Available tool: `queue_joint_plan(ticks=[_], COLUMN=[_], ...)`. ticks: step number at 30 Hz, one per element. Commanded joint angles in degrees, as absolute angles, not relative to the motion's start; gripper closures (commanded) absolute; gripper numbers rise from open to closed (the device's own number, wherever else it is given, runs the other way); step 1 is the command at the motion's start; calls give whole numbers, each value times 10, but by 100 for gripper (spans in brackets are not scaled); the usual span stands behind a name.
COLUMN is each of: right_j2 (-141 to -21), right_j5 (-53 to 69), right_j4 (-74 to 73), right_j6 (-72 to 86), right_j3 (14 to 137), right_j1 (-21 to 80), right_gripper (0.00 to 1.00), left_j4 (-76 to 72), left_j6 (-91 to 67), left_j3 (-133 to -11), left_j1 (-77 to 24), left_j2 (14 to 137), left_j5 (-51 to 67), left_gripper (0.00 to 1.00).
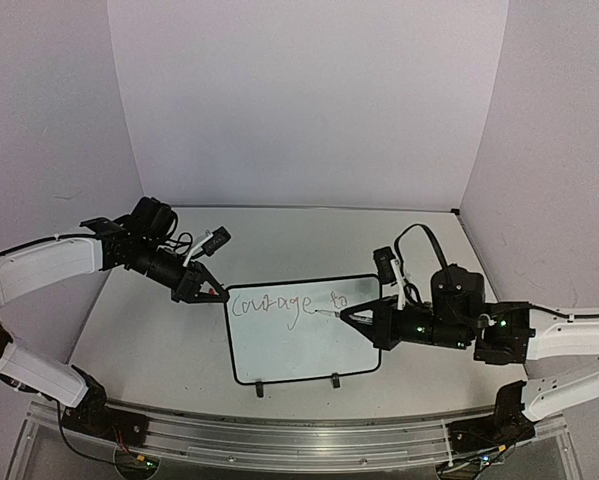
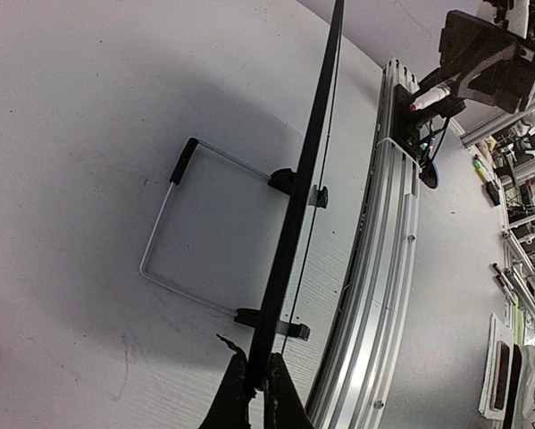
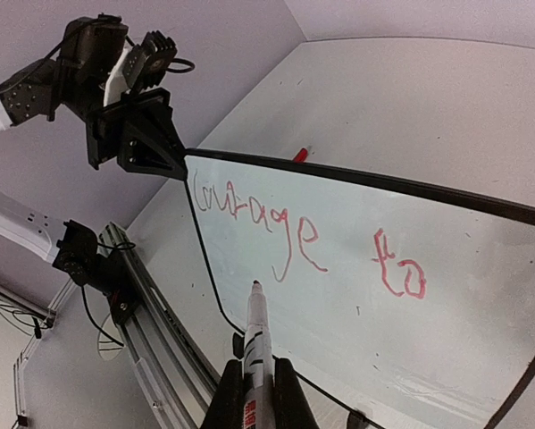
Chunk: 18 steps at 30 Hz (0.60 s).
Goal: Write a sentence on the whiteboard
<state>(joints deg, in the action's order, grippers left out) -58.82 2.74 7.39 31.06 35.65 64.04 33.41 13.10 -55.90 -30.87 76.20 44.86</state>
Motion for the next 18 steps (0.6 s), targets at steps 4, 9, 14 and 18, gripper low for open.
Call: queue_joint_plan(ticks=[4, 9, 14, 18], right_j2=[-734, -838, -914, -950], right_j5=[47, 53, 55, 52], right_j4=[203, 333, 368, 383], right_j6=[298, 328, 338, 347], right_j3=[415, 422, 458, 474], right_j1=[686, 704, 712, 714], right_gripper=[100, 100, 100, 100], left_j4=[340, 340, 339, 338], left_j6=[139, 138, 138, 137], left_j3=[-565, -566, -565, -565], left_j1=[-318, -319, -320, -321], left_j2=[773, 774, 773, 774], left_j5=[408, 409, 408, 410], left_gripper=[100, 100, 100, 100])
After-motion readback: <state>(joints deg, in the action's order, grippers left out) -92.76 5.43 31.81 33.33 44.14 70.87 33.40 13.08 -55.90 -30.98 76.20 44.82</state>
